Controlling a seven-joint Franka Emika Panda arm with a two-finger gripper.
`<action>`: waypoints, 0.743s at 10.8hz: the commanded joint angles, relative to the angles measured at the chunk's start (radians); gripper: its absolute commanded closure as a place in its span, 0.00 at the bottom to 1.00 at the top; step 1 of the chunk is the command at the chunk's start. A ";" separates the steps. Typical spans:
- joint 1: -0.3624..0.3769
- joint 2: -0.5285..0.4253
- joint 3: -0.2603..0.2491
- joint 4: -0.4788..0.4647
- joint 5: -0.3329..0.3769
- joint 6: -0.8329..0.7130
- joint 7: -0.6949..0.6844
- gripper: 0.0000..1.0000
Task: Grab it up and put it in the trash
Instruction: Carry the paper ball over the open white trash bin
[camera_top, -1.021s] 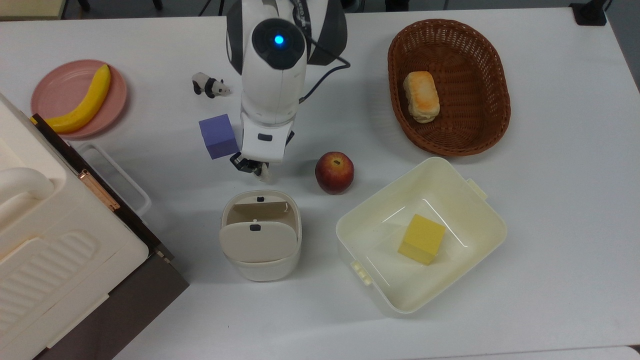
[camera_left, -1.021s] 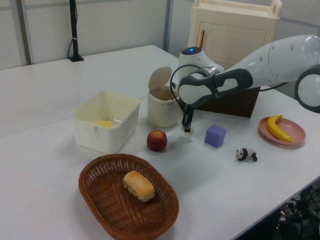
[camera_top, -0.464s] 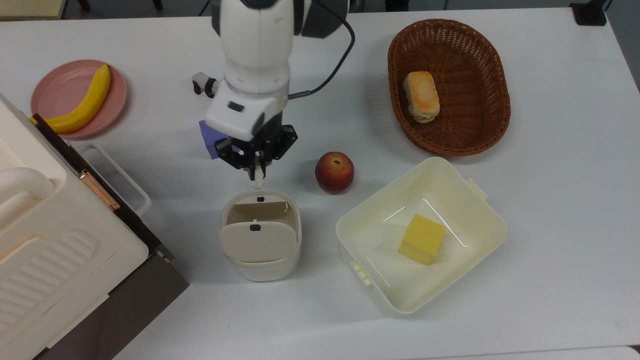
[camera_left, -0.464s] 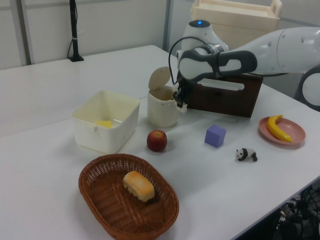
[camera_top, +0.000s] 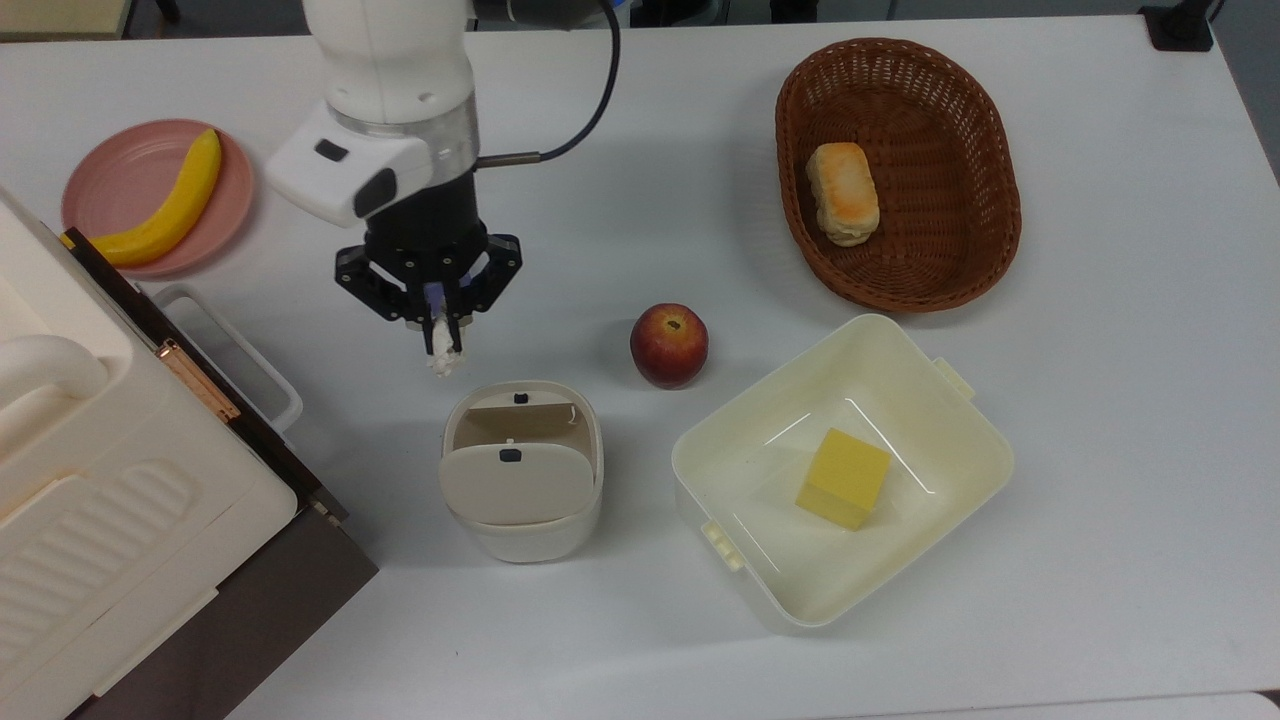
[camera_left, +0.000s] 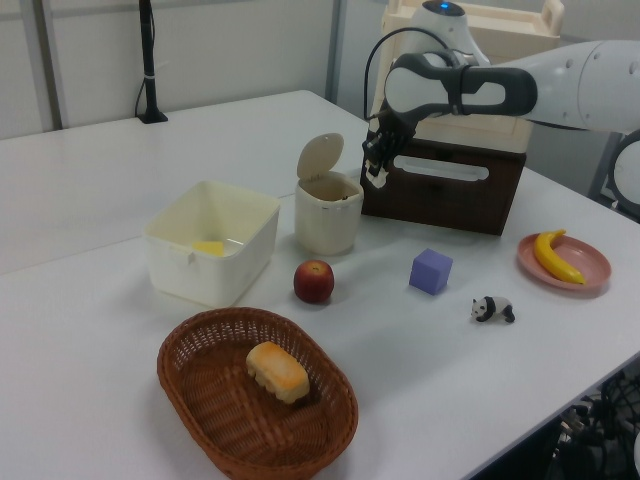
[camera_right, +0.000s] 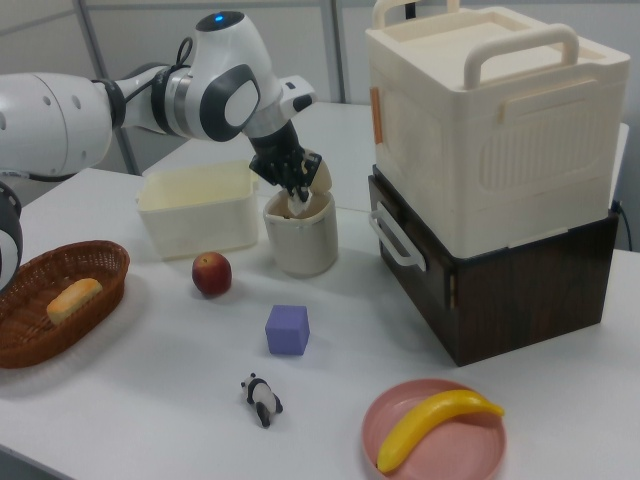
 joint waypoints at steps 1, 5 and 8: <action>-0.002 0.053 -0.004 0.066 0.034 0.077 0.036 1.00; 0.003 0.086 -0.004 0.077 0.024 0.153 0.101 1.00; 0.009 0.096 -0.001 0.074 0.026 0.154 0.103 1.00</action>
